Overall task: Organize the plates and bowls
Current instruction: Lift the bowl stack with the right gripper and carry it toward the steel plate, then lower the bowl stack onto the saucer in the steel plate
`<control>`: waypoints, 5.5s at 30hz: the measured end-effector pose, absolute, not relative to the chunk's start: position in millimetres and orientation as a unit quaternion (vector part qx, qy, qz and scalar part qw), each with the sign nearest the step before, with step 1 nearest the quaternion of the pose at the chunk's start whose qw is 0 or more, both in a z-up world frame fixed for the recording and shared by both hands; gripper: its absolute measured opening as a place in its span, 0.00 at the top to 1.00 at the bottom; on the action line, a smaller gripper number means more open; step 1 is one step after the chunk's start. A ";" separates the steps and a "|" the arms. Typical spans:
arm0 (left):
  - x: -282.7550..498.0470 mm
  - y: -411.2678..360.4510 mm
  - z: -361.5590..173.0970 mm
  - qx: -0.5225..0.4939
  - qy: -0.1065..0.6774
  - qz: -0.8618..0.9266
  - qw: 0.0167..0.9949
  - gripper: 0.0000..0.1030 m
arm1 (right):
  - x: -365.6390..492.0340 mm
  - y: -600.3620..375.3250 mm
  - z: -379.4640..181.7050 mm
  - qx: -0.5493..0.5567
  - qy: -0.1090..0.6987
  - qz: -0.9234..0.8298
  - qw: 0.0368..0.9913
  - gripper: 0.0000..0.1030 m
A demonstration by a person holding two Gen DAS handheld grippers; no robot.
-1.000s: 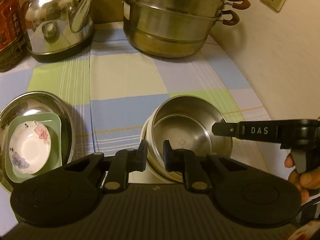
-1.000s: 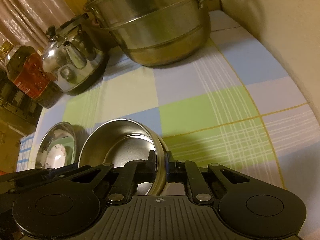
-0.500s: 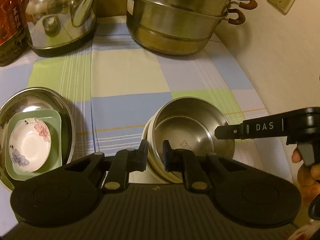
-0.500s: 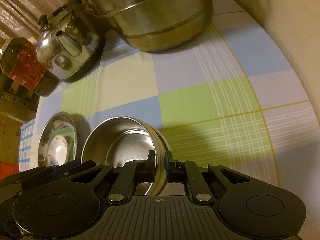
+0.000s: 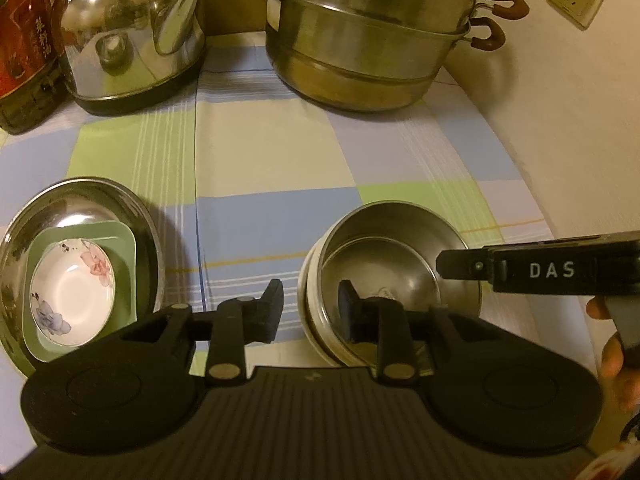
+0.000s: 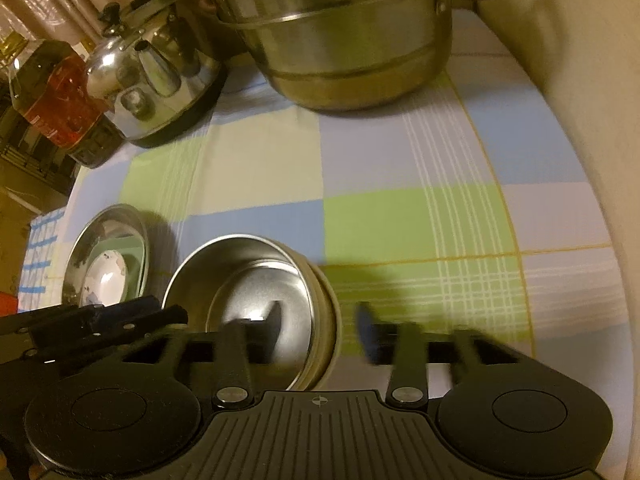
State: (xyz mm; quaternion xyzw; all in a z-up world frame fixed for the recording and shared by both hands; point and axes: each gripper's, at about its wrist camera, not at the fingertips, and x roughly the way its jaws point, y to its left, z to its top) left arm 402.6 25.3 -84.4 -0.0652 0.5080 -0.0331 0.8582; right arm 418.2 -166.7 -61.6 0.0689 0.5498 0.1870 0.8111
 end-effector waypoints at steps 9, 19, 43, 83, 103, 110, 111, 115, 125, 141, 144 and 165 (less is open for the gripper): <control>414.4 23.8 -95.5 -0.069 0.524 -0.029 0.848 0.75 | 422.7 -162.1 -85.6 0.071 0.560 0.181 0.806 0.54; 417.7 21.9 -102.4 -0.065 0.530 -0.031 0.845 0.80 | 422.7 -160.5 -92.3 0.070 0.563 0.178 0.804 0.79; 360.5 57.3 -98.8 -0.089 0.537 0.035 0.838 0.80 | 396.8 -113.8 -91.1 0.006 0.582 0.266 0.769 0.82; 325.7 60.2 -104.0 -0.115 0.504 0.085 0.852 0.79 | 370.6 -105.0 -96.5 0.028 0.561 0.256 0.787 0.83; 328.2 77.3 -86.0 -0.119 0.498 0.060 0.857 0.79 | 370.1 -96.4 -71.0 0.026 0.557 0.248 0.792 0.83; 327.2 96.4 -72.3 -0.125 0.486 0.074 0.862 0.79 | 374.1 -75.4 -57.3 0.017 0.547 0.265 0.794 0.83; 326.8 99.9 -70.0 -0.125 0.484 0.077 0.863 0.79 | 374.5 -71.9 -55.6 0.016 0.546 0.268 0.794 0.83; 325.3 116.1 -60.8 -0.126 0.477 0.091 0.865 0.79 | 377.4 -53.1 -49.2 0.010 0.541 0.284 0.791 0.83; 328.1 165.1 -50.4 -0.132 0.469 0.122 0.865 0.79 | 391.0 2.6 -46.1 0.002 0.540 0.313 0.782 0.83; 359.8 237.3 -62.7 -0.154 0.480 0.144 0.851 0.79 | 428.4 76.7 -63.0 -0.018 0.558 0.325 0.763 0.84; 364.4 246.9 -67.4 -0.160 0.484 0.145 0.848 0.79 | 432.5 85.5 -66.7 -0.021 0.563 0.325 0.759 0.84; 380.1 267.7 -93.4 -0.184 0.511 0.143 0.827 0.79 | 449.2 108.0 -90.4 -0.038 0.597 0.312 0.738 0.84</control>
